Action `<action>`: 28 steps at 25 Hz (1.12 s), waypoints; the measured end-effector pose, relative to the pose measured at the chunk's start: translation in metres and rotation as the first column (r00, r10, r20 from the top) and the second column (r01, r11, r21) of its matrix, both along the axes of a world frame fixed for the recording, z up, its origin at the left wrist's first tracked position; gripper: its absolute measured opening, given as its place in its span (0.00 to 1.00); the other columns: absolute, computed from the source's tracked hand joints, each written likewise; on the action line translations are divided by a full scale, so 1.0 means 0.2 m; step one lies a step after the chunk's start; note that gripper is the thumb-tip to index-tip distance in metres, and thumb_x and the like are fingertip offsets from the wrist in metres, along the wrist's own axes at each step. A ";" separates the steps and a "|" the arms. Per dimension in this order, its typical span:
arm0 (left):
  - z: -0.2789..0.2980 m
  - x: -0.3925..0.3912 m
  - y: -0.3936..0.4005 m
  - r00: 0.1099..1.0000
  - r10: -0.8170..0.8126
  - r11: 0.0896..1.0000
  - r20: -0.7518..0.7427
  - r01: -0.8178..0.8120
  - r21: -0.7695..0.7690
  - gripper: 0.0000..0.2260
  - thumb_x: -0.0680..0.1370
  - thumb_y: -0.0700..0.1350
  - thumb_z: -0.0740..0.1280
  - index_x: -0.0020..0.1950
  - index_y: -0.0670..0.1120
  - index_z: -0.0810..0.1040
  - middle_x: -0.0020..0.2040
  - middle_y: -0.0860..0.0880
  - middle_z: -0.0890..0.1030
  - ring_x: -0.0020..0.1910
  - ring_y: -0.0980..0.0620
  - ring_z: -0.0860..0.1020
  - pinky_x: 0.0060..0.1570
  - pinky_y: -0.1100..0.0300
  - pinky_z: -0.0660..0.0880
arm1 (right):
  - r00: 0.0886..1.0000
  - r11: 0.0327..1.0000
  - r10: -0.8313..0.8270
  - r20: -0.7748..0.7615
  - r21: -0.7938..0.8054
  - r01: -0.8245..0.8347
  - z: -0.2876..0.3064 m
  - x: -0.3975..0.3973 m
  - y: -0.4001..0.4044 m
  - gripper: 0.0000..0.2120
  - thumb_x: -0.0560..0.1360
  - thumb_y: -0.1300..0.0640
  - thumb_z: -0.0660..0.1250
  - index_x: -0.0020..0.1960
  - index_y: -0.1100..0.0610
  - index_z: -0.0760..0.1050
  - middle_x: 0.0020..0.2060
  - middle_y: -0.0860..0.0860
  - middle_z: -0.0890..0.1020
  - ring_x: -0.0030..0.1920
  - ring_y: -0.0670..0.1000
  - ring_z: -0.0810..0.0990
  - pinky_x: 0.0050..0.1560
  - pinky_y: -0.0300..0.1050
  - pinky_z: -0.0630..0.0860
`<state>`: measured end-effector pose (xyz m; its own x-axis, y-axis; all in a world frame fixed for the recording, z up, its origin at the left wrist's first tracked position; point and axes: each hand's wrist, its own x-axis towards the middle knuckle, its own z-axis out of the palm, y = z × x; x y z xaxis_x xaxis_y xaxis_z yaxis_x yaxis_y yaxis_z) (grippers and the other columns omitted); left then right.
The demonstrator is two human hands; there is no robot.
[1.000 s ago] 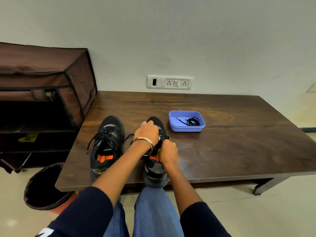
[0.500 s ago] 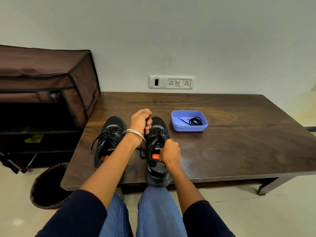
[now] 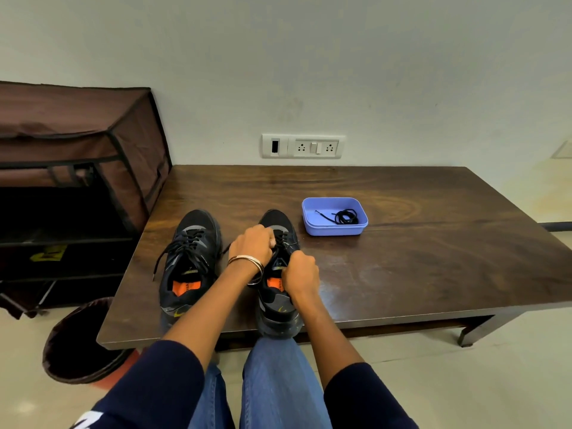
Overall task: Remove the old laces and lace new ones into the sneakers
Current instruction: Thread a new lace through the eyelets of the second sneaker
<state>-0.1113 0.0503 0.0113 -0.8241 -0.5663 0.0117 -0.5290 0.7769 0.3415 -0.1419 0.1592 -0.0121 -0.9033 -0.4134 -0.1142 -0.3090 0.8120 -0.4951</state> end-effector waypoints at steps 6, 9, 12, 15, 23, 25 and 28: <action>-0.08 0.06 -0.04 0.890 0.437 0.521 -0.131 -0.131 0.844 0.14 0.81 0.39 0.53 0.40 0.47 0.73 0.36 0.46 0.83 0.21 0.54 0.78 0.21 0.66 0.67 | 1.000 1.000 -0.002 0.009 0.014 0.002 0.00 0.00 -0.01 0.08 0.78 0.62 0.62 0.55 0.63 0.75 0.53 0.60 0.80 0.53 0.61 0.79 0.46 0.50 0.76; -0.07 0.10 -0.08 0.796 0.601 0.115 -0.069 -0.001 0.993 0.14 0.83 0.39 0.47 0.42 0.46 0.67 0.46 0.41 0.84 0.27 0.51 0.81 0.19 0.70 0.63 | 1.000 1.000 0.003 -0.004 0.031 -0.003 0.01 0.00 0.00 0.08 0.79 0.62 0.62 0.55 0.63 0.75 0.54 0.60 0.79 0.54 0.61 0.79 0.48 0.50 0.75; -0.05 0.11 -0.09 0.885 0.452 0.636 -0.114 -0.231 0.737 0.13 0.80 0.47 0.62 0.61 0.42 0.73 0.59 0.43 0.78 0.53 0.45 0.79 0.45 0.57 0.75 | 1.000 0.999 0.020 -0.003 0.028 -0.020 0.01 0.00 0.00 0.07 0.78 0.63 0.61 0.54 0.65 0.75 0.54 0.61 0.79 0.54 0.62 0.79 0.48 0.51 0.75; 0.04 0.12 0.00 0.963 0.263 0.958 -0.059 -0.254 0.133 0.29 0.74 0.55 0.69 0.72 0.48 0.65 0.70 0.45 0.66 0.69 0.40 0.64 0.65 0.45 0.63 | 0.999 0.999 0.025 0.020 0.020 -0.025 0.02 0.01 0.00 0.08 0.78 0.63 0.62 0.55 0.65 0.74 0.54 0.62 0.79 0.54 0.62 0.78 0.48 0.51 0.75; -0.02 0.09 0.16 0.979 0.188 0.981 0.076 -0.191 0.027 0.15 0.78 0.52 0.65 0.59 0.43 0.75 0.57 0.40 0.78 0.56 0.39 0.77 0.49 0.49 0.75 | 0.903 0.962 0.267 -0.337 0.139 -0.233 -0.02 -0.03 0.00 0.31 0.75 0.60 0.66 0.75 0.54 0.59 0.72 0.53 0.64 0.68 0.57 0.63 0.60 0.52 0.69; -0.06 0.11 0.17 0.969 0.247 0.968 -0.009 -0.247 0.038 0.14 0.79 0.50 0.62 0.58 0.42 0.75 0.54 0.40 0.80 0.54 0.39 0.78 0.47 0.50 0.75 | 0.848 0.925 0.375 -0.373 0.212 -0.316 -0.02 -0.05 -0.01 0.29 0.74 0.60 0.68 0.73 0.56 0.63 0.69 0.54 0.67 0.67 0.57 0.65 0.58 0.52 0.68; -0.11 0.14 0.18 0.942 0.311 0.947 -0.124 -0.296 0.123 0.13 0.80 0.50 0.60 0.60 0.45 0.75 0.54 0.42 0.81 0.54 0.40 0.78 0.47 0.51 0.74 | 0.767 0.897 0.438 -0.468 0.281 -0.341 -0.02 -0.07 -0.04 0.15 0.77 0.61 0.62 0.64 0.59 0.71 0.61 0.56 0.74 0.62 0.57 0.71 0.55 0.51 0.69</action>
